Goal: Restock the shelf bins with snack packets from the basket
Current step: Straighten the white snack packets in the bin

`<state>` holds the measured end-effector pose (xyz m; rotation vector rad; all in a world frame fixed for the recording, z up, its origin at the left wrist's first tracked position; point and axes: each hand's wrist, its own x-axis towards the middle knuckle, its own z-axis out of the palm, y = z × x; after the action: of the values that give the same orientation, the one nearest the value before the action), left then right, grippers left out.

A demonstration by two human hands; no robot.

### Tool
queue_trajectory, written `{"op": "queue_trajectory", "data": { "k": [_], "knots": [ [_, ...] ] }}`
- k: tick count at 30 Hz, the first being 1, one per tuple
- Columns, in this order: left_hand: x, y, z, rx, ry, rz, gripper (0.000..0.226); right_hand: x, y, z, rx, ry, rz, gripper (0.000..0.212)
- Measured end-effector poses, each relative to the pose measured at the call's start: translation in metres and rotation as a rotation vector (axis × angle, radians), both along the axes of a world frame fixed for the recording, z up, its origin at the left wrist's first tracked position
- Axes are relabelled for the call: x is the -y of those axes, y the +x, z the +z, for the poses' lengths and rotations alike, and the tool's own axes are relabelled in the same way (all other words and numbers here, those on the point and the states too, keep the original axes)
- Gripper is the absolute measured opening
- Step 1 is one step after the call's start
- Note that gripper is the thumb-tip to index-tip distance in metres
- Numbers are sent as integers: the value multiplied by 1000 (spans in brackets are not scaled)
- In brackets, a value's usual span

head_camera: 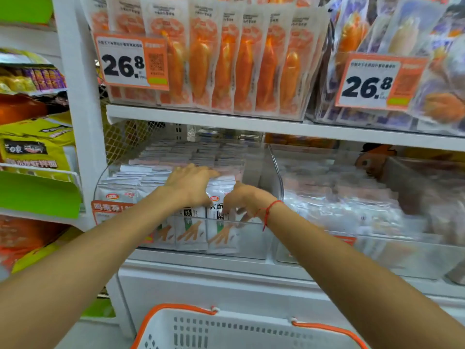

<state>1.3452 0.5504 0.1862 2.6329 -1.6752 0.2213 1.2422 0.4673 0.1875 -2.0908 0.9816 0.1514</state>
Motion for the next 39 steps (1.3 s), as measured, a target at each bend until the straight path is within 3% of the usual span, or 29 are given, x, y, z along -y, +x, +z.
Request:
{"op": "queue_trajectory", "data": {
  "k": [2,5,9,13,15,18,22,25,27,30,31,33,39],
  "knots": [
    [0,-2,0,-13,-42,-30,76,7,0,1,-47,6,-39,73],
    [-1,-2,-1,2,-57,-71,76,14,1,-1,53,-165,-14,122],
    [2,-1,-3,24,13,-66,82,10,10,-7,3,-372,132,116],
    [3,-2,2,-16,54,-50,85,10,3,-6,5,-317,117,118],
    [2,-2,7,-60,77,-39,89,10,-4,-2,-18,-321,83,110],
    [5,-1,17,-110,115,-11,92,7,-11,4,-169,-384,155,61],
    [15,-3,28,-122,232,22,90,0,-12,3,-372,-330,290,43],
    [20,-6,26,-88,242,1,82,8,-3,-4,-250,-317,180,8],
    [19,-7,22,-42,186,-19,75,15,3,-9,-129,-242,95,21],
    [15,-5,17,-50,70,-10,73,20,10,-17,-157,-235,63,12],
    [13,-4,16,-54,30,-6,73,22,14,-22,-151,-244,41,26],
    [13,-3,12,-43,-24,-13,72,25,16,-30,-131,-236,17,32],
    [10,-5,12,-46,28,5,69,17,9,-21,-165,-142,68,9]
  ]
}}
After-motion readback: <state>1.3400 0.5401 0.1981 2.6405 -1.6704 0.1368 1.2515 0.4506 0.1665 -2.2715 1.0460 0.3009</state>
